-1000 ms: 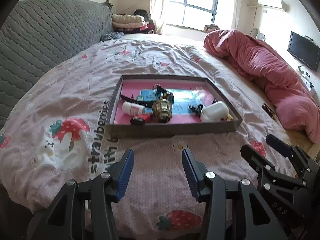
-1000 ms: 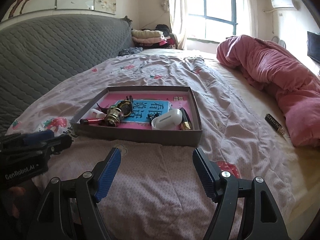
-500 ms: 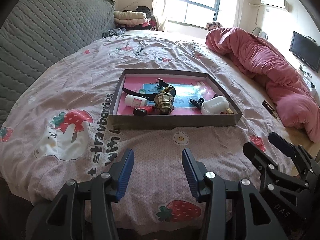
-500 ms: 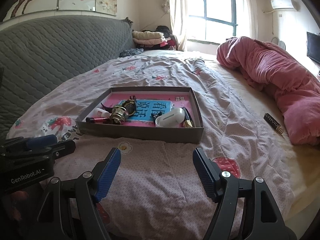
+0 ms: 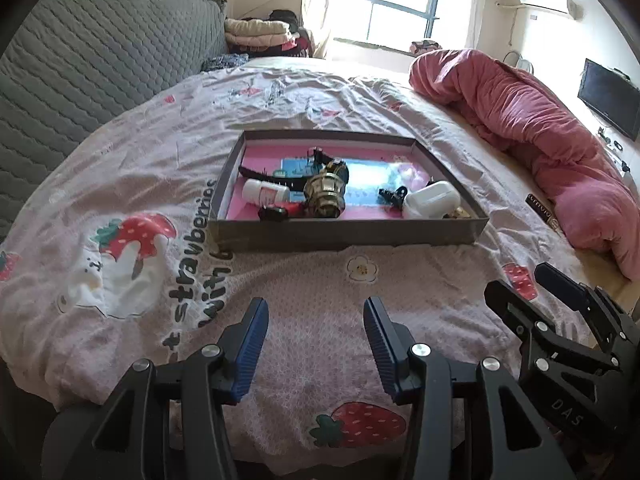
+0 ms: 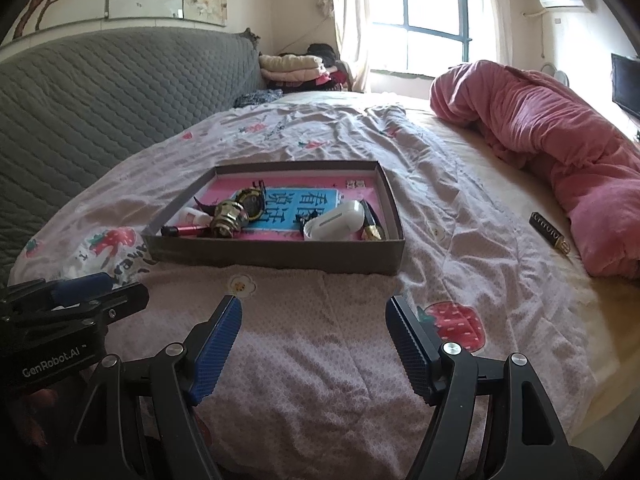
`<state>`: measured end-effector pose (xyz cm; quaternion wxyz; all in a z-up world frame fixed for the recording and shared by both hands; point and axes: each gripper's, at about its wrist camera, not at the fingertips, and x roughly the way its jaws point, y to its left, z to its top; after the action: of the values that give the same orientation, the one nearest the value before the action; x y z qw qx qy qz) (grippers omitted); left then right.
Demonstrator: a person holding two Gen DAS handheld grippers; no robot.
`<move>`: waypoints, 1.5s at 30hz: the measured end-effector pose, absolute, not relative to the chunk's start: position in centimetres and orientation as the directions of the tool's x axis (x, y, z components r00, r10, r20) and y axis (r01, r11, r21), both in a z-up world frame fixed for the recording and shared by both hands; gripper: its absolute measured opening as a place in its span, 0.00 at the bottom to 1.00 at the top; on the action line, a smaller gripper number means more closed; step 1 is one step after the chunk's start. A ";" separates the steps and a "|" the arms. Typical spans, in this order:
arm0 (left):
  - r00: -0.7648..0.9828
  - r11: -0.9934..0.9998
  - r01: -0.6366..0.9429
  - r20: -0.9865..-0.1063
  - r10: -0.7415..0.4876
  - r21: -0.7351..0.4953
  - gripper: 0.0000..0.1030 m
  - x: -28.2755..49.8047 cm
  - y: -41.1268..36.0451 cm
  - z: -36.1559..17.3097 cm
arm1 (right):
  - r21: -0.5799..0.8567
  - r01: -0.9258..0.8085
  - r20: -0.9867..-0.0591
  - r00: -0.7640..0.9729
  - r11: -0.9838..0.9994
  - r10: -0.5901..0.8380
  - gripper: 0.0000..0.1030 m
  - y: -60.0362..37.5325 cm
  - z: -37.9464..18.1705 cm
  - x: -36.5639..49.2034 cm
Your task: Organize rigid objects
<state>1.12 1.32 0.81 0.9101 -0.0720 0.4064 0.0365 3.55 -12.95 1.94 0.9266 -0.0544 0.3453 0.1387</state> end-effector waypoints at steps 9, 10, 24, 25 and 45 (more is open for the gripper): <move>0.654 0.985 -0.144 -0.756 0.022 -0.096 0.48 2.3 2.0 -1.0 | -0.011 -0.286 -0.675 0.709 0.958 0.204 0.73 -12.6 0.5 4.8; 0.651 0.984 -0.151 -0.759 0.028 -0.093 0.48 2.5 2.1 -1.2 | -0.016 -0.286 -0.677 0.708 0.958 0.200 0.73 -12.5 0.4 4.9; 0.632 0.981 -0.161 -0.775 0.019 -0.107 0.48 4.0 2.8 -2.7 | -0.041 -0.300 -0.700 0.689 0.953 0.187 0.73 -11.6 -1.3 6.1; 0.633 0.981 -0.162 -0.773 0.021 -0.106 0.48 4.1 2.9 -2.7 | -0.038 -0.298 -0.702 0.688 0.954 0.187 0.73 -11.6 -1.4 6.2; 0.646 0.984 -0.166 -0.762 0.053 -0.072 0.48 4.1 2.7 -2.2 | -0.034 -0.278 -0.702 0.690 0.960 0.176 0.73 -11.9 -1.3 6.2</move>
<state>4.13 2.65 -2.24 0.9046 -0.0677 0.4166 0.0604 6.25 -11.89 -1.32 0.9166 -0.0688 0.3738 0.1238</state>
